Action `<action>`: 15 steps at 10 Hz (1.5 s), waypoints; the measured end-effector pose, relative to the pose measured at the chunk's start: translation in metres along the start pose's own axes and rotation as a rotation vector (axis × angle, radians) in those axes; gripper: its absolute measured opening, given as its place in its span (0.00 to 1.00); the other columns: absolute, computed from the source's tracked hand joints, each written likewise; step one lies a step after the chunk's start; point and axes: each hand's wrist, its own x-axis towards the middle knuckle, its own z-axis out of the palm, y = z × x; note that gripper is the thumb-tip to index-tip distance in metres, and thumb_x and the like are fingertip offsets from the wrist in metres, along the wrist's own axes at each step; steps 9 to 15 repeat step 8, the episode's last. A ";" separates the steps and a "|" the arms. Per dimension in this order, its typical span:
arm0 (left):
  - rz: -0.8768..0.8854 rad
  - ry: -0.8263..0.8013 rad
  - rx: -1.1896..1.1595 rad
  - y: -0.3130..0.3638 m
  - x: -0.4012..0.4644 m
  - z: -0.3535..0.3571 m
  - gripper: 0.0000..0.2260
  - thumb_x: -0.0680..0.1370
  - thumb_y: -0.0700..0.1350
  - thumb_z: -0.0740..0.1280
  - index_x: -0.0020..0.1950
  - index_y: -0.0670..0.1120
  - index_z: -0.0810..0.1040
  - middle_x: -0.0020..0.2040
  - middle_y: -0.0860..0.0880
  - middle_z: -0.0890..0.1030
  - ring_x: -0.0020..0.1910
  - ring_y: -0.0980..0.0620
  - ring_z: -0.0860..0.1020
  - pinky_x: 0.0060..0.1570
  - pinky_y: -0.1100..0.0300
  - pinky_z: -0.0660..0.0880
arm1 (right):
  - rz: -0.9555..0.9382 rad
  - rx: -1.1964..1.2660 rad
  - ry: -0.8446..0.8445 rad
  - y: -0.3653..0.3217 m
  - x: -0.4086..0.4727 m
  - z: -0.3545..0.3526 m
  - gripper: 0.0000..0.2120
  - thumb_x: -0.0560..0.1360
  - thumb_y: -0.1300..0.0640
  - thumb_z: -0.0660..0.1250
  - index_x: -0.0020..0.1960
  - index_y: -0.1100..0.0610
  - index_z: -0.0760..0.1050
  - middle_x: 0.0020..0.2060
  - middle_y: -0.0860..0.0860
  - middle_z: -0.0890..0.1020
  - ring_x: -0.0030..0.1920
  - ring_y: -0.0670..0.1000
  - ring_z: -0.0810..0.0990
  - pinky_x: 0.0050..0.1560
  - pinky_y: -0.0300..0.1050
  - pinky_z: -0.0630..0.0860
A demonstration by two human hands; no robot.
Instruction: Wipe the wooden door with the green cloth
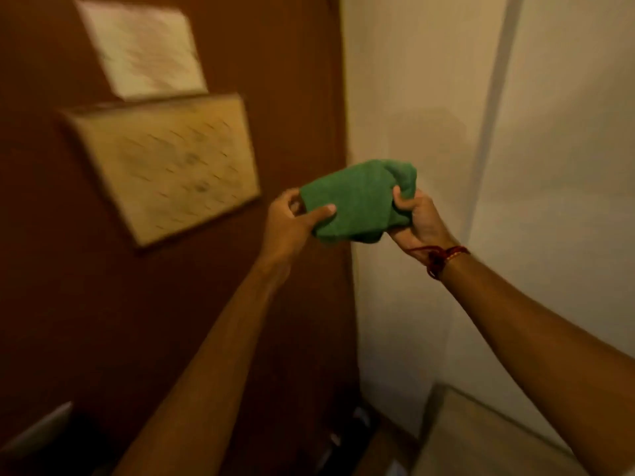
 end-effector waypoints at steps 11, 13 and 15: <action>-1.123 -0.371 0.290 -0.636 -0.336 0.229 0.23 0.78 0.26 0.63 0.74 0.32 0.68 0.75 0.35 0.70 0.72 0.35 0.72 0.59 0.58 0.76 | 1.096 -0.190 0.757 0.439 -0.330 -0.491 0.28 0.79 0.69 0.63 0.78 0.63 0.61 0.74 0.66 0.69 0.61 0.61 0.75 0.44 0.44 0.72; -1.123 -0.371 0.290 -0.636 -0.336 0.229 0.23 0.78 0.26 0.63 0.74 0.32 0.68 0.75 0.35 0.70 0.72 0.35 0.72 0.59 0.58 0.76 | 1.096 -0.190 0.757 0.439 -0.330 -0.491 0.28 0.79 0.69 0.63 0.78 0.63 0.61 0.74 0.66 0.69 0.61 0.61 0.75 0.44 0.44 0.72; -1.123 -0.371 0.290 -0.636 -0.336 0.229 0.23 0.78 0.26 0.63 0.74 0.32 0.68 0.75 0.35 0.70 0.72 0.35 0.72 0.59 0.58 0.76 | 1.096 -0.190 0.757 0.439 -0.330 -0.491 0.28 0.79 0.69 0.63 0.78 0.63 0.61 0.74 0.66 0.69 0.61 0.61 0.75 0.44 0.44 0.72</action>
